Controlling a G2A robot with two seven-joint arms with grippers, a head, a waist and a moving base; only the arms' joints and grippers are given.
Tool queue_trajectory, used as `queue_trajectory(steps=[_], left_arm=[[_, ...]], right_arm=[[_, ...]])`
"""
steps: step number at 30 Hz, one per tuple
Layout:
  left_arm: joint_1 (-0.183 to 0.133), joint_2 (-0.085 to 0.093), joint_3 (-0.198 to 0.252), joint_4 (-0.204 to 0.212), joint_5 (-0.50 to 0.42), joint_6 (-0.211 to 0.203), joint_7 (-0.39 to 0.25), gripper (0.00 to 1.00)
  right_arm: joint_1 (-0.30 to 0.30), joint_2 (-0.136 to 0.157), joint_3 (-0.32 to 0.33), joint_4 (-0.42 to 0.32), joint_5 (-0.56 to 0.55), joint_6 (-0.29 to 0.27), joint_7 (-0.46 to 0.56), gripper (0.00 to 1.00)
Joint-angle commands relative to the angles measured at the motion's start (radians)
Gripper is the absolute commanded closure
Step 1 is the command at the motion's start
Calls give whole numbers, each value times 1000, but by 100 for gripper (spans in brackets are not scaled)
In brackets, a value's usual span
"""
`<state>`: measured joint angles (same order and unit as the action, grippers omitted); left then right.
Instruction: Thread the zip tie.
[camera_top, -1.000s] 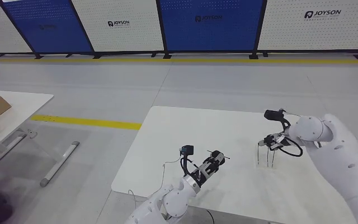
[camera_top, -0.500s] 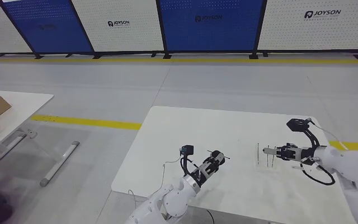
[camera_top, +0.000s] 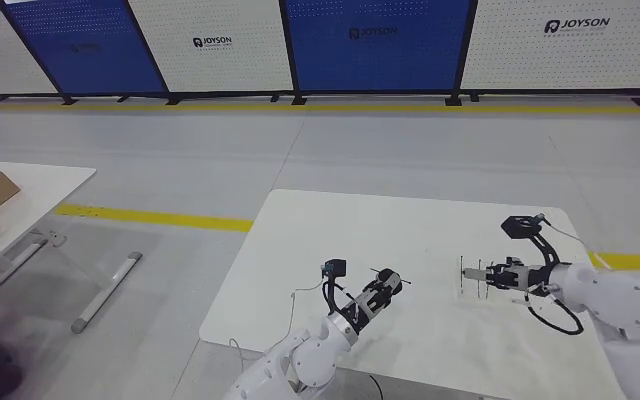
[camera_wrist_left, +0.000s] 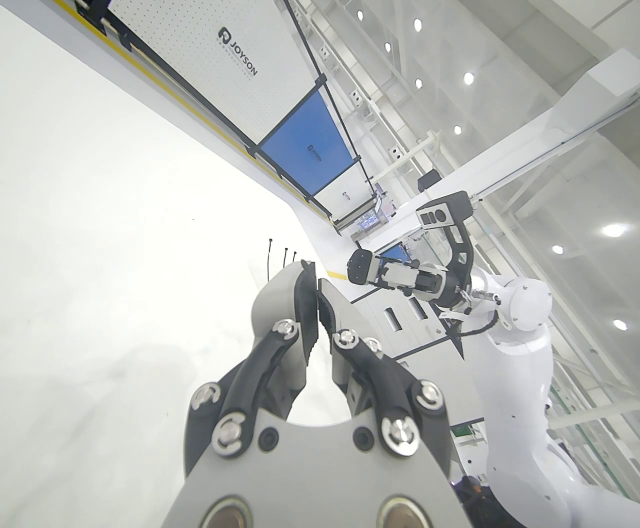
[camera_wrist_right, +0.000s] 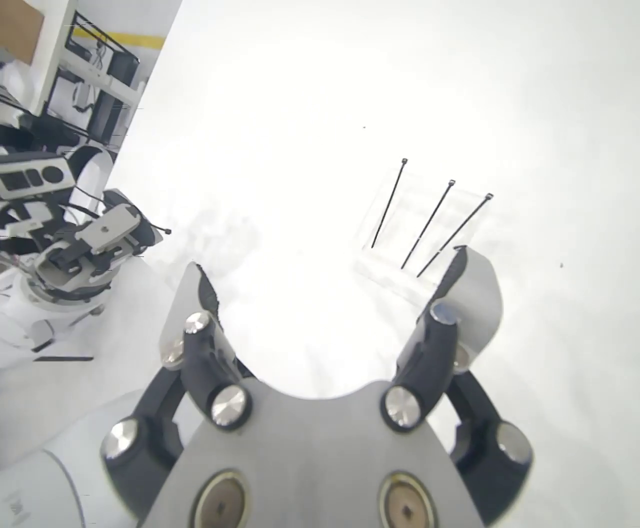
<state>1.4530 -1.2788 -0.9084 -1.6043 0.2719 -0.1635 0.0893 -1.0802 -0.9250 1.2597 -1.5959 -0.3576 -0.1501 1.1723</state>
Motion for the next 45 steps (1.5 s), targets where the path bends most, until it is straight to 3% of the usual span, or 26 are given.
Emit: queue_trajectory(steps=[1, 10, 14, 23, 25, 27, 30, 35, 39, 45], left_arm=[[0, 0, 0, 0, 0, 0, 0, 100], [0, 0, 0, 0, 0, 0, 0, 100], [0, 0, 0, 0, 0, 0, 0, 100], [0, 0, 0, 0, 0, 0, 0, 100], [0, 0, 0, 0, 0, 0, 0, 100], [0, 0, 0, 0, 0, 0, 0, 100], [0, 0, 0, 0, 0, 0, 0, 100], [0, 0, 0, 0, 0, 0, 0, 100], [0, 0, 0, 0, 0, 0, 0, 100], [0, 0, 0, 0, 0, 0, 0, 100]], right_arm=[[8, -2, -6, 25, 69, -49, 8, 0], [158, -42, -169, 249, 71, -65, 4, 0], [203, -59, -212, 312, 95, -55, -17, 0], [203, -59, -212, 312, 95, -55, -17, 0], [188, -60, -209, 307, 91, -57, -74, 0], [178, -58, -206, 307, 127, -122, -47, 0], [136, -49, -167, 296, 178, -190, -90, 0], [43, -27, -100, 210, 222, -190, -148, 0], [-12, -18, -88, 151, 254, -190, -170, 0], [3, -23, -144, 159, 230, -190, -158, 0]])
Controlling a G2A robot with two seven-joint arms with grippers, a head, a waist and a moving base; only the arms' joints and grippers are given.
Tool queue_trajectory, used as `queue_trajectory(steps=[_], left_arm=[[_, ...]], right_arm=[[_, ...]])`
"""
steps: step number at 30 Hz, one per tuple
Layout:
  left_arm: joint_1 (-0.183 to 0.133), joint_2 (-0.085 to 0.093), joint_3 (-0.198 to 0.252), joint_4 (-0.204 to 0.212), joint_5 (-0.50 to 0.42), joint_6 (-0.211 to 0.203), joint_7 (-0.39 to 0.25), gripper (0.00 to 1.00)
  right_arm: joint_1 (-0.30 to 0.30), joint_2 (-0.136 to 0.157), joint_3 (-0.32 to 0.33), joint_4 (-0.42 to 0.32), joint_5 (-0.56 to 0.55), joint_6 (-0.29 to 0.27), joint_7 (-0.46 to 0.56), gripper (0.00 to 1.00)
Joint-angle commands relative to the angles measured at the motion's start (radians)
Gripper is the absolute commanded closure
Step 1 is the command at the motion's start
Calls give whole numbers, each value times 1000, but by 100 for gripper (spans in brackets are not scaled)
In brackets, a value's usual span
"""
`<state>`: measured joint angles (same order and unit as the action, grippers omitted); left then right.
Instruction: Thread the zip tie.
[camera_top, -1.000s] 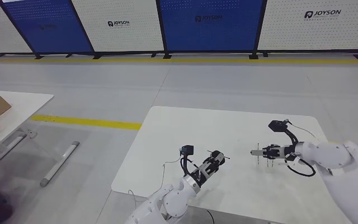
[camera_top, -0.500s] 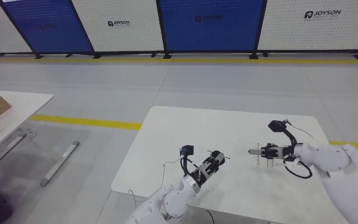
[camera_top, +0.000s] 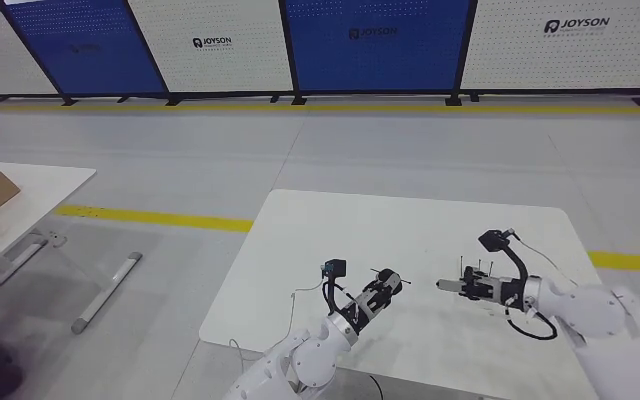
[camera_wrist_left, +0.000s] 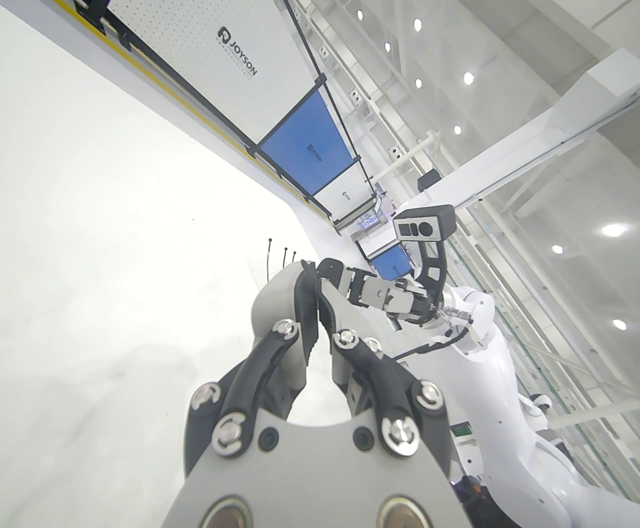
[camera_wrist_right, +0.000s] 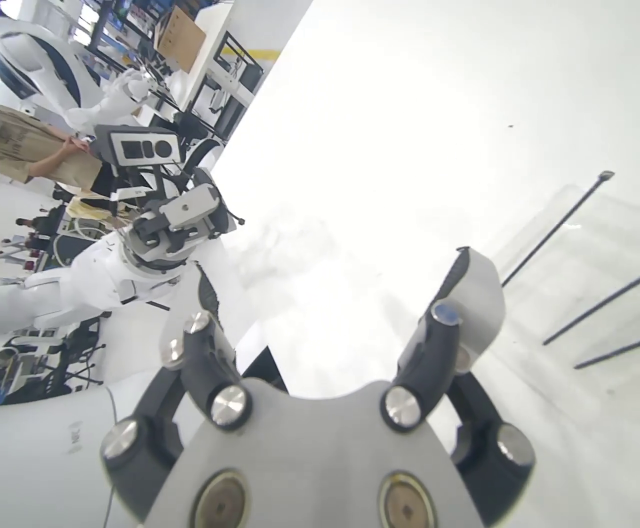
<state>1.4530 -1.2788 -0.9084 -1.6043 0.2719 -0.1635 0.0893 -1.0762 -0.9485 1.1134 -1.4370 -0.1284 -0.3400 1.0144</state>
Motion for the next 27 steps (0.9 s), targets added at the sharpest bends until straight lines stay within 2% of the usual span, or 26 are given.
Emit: queue_trajectory(steps=[1, 8, 10, 14, 18, 22, 27], left_arm=[[0, 0, 0, 0, 0, 0, 0, 100], [0, 0, 0, 0, 0, 0, 0, 100], [0, 0, 0, 0, 0, 0, 0, 100], [0, 0, 0, 0, 0, 0, 0, 100], [0, 0, 0, 0, 0, 0, 0, 100], [0, 0, 0, 0, 0, 0, 0, 100], [0, 0, 0, 0, 0, 0, 0, 100]], right_arm=[[-1, 0, 2, 0, 1, 0, 0, 0], [-1, 0, 2, 0, 1, 0, 0, 0], [-17, 1, 9, -17, -59, 36, -73, 0], [-49, 11, 50, -50, -104, 92, -114, 0], [-65, 21, 83, -89, -162, 173, -96, 0], [-43, 24, 88, -110, -204, 245, -38, 0], [-38, 22, 81, -112, -188, 243, -23, 0]])
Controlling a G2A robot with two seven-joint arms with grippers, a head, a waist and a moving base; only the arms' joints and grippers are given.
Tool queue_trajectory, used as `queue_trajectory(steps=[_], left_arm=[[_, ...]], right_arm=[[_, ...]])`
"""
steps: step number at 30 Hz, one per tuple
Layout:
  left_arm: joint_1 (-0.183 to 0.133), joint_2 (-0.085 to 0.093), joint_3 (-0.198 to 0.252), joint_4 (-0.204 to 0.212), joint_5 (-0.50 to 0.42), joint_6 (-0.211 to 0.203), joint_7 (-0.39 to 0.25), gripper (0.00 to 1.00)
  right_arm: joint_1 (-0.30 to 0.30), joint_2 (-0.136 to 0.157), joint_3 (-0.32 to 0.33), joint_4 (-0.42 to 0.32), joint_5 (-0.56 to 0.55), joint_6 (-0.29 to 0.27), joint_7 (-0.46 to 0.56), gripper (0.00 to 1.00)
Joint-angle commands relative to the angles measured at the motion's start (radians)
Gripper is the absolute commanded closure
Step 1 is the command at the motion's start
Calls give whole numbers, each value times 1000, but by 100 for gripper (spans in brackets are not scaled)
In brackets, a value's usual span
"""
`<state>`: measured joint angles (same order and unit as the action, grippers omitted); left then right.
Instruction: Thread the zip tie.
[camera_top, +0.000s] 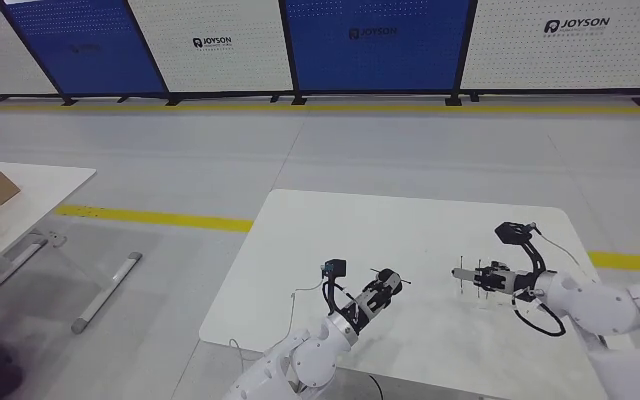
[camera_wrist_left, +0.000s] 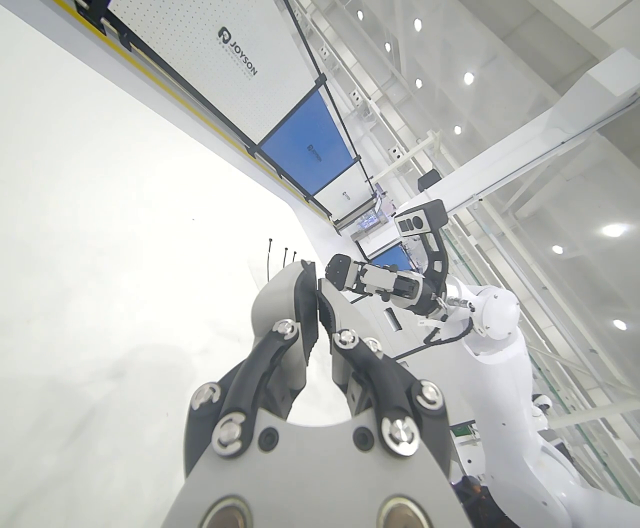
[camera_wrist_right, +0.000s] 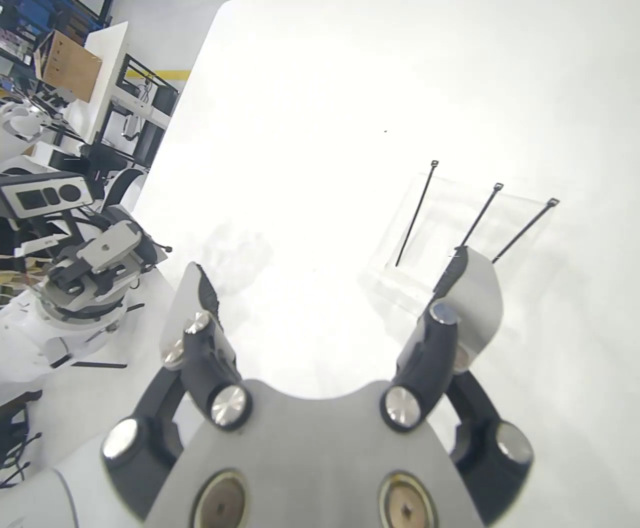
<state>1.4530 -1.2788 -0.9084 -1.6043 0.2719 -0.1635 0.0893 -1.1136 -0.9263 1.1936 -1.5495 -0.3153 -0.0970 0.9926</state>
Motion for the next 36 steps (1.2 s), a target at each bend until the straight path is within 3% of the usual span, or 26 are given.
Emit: queue_trajectory(steps=[1, 10, 15, 19, 21, 24, 36], left_arm=[[0, 0, 0, 0, 0, 0, 0, 100], [0, 0, 0, 0, 0, 0, 0, 100], [0, 0, 0, 0, 0, 0, 0, 100], [0, 0, 0, 0, 0, 0, 0, 100], [0, 0, 0, 0, 0, 0, 0, 100], [0, 0, 0, 0, 0, 0, 0, 100], [0, 0, 0, 0, 0, 0, 0, 100]], right_arm=[[0, 0, 0, 0, -1, 0, -1, 0], [-5, 0, 1, -1, -12, 3, -21, 0], [9, 5, 21, -37, -115, 125, -19, 0], [52, 5, 5, -54, -181, 191, 51, 0], [82, 2, -28, -44, -206, 180, 99, 0], [143, -7, -79, 13, -186, 99, 199, 0], [143, -7, -79, 13, -186, 99, 199, 0]])
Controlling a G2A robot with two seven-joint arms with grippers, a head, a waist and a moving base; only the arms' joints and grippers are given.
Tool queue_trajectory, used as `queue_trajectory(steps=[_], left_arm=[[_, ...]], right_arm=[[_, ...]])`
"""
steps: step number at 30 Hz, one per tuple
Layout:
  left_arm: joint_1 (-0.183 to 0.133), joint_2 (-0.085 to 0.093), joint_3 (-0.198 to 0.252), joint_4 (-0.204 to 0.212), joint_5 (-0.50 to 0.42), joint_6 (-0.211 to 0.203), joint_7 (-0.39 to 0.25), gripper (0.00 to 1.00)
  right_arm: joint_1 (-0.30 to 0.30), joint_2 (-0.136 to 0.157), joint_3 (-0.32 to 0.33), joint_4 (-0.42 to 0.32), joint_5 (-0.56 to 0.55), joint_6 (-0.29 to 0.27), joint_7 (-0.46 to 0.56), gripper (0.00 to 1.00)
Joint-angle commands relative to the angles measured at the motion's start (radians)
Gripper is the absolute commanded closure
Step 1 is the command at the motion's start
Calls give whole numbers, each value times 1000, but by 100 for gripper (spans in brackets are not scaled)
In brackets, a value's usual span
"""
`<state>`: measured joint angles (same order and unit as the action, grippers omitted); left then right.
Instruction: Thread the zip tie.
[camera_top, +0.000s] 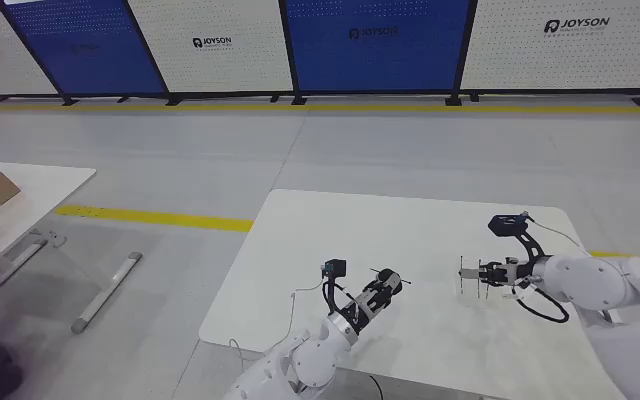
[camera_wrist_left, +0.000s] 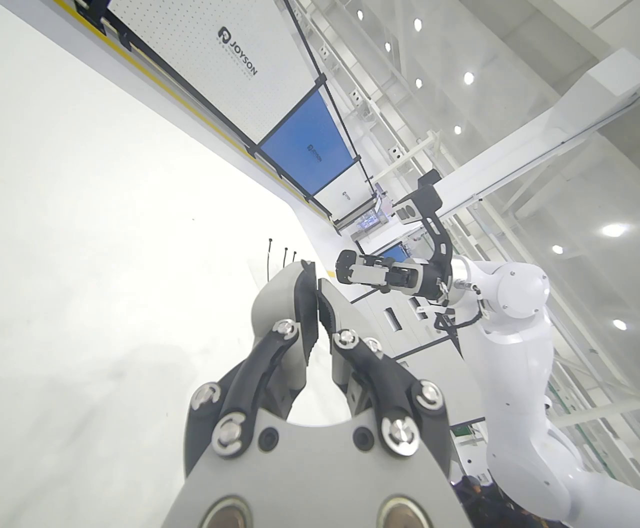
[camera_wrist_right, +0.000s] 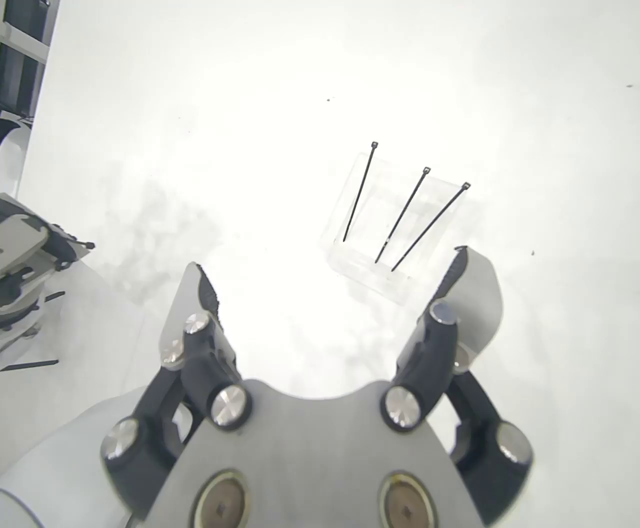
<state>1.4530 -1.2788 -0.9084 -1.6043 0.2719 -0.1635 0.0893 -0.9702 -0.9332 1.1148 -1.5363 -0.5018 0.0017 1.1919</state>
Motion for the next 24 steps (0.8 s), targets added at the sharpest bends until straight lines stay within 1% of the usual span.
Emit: queue_trajectory(steps=[1, 2, 3, 4, 6, 8, 9, 10, 11, 13, 14, 23, 24], left_arm=[[0, 0, 0, 0, 0, 0, 0, 100], [0, 0, 0, 0, 0, 0, 0, 100], [0, 0, 0, 0, 0, 0, 0, 100], [0, 0, 0, 0, 0, 0, 0, 100], [0, 0, 0, 0, 0, 0, 0, 100], [0, 0, 0, 0, 0, 0, 0, 100], [0, 0, 0, 0, 0, 0, 0, 100], [0, 0, 0, 0, 0, 0, 0, 100], [0, 0, 0, 0, 0, 0, 0, 100], [0, 0, 0, 0, 0, 0, 0, 100], [0, 0, 0, 0, 0, 0, 0, 100], [0, 0, 0, 0, 0, 0, 0, 100], [0, 0, 0, 0, 0, 0, 0, 100]], right_arm=[[0, 0, 0, 0, 0, 0, 0, 0], [-6, -1, -1, 2, 5, -4, -10, 0], [-4, -1, -1, 6, 30, -8, 10, 0], [14, -1, -2, 7, 34, -6, 40, 0], [32, -3, -17, -1, 8, 8, 63, 0], [63, -9, -35, -1, -2, 52, 96, 0], [77, -11, -45, 8, -16, 81, 113, 0], [95, -14, -62, 19, -36, 123, 142, 0], [124, -21, -102, 37, -57, 162, 198, 0], [174, -34, -155, 77, -72, 212, 198, 0], [180, -37, -163, 81, -71, 216, 198, 0], [180, -37, -163, 81, -71, 216, 198, 0], [171, -37, -163, 86, -69, 213, 179, 0]])
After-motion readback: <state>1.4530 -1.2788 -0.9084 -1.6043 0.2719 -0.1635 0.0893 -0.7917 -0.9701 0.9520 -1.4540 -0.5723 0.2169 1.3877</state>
